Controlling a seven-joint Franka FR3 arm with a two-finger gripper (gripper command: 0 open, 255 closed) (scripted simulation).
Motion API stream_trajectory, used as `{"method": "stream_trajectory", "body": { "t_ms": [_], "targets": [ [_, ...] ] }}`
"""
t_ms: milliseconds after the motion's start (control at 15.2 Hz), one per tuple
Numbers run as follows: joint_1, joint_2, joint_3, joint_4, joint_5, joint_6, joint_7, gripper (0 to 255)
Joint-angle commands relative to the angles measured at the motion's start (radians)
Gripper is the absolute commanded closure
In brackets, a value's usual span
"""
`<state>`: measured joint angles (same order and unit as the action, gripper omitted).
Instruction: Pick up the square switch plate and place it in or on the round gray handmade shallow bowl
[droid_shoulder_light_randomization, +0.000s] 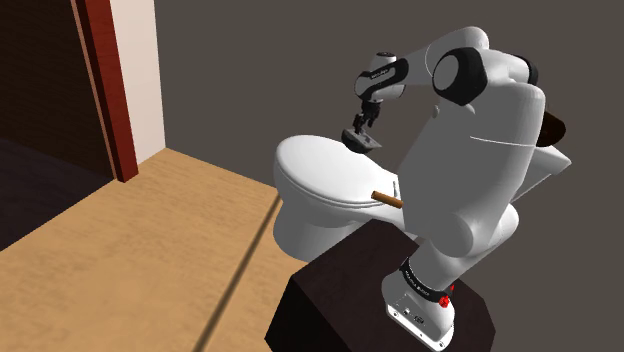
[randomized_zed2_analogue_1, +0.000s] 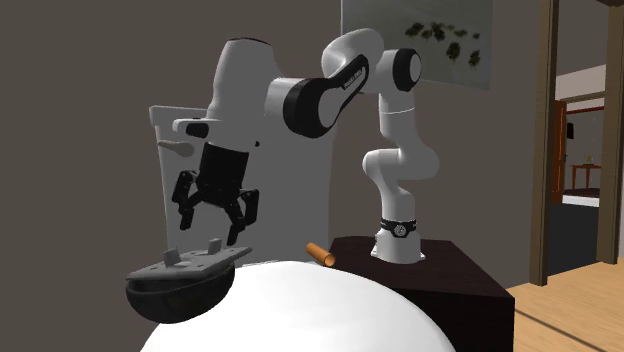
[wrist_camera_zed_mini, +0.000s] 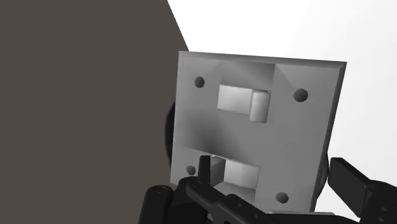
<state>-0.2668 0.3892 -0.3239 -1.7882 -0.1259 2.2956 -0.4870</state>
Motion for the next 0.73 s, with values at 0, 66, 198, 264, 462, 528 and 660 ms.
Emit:
{"method": "stream_trajectory", "body": {
  "t_ms": [0,66,198,264,462,528,660],
  "targets": [
    [0.009,-0.030,-0.002,0.007,-0.008,-0.038,0.004,0],
    [0.016,-0.049,-0.003,0.014,-0.012,-0.064,0.007,0],
    [0.020,-0.064,-0.003,0.021,-0.016,-0.085,0.009,0],
    [0.020,-0.064,-0.003,0.021,-0.016,-0.085,0.009,0],
    [0.020,-0.064,-0.003,0.021,-0.016,-0.085,0.009,0],
    [0.020,-0.064,-0.003,0.021,-0.016,-0.085,0.009,0],
    [0.020,-0.064,-0.003,0.021,-0.016,-0.085,0.009,0]
  ]
}}
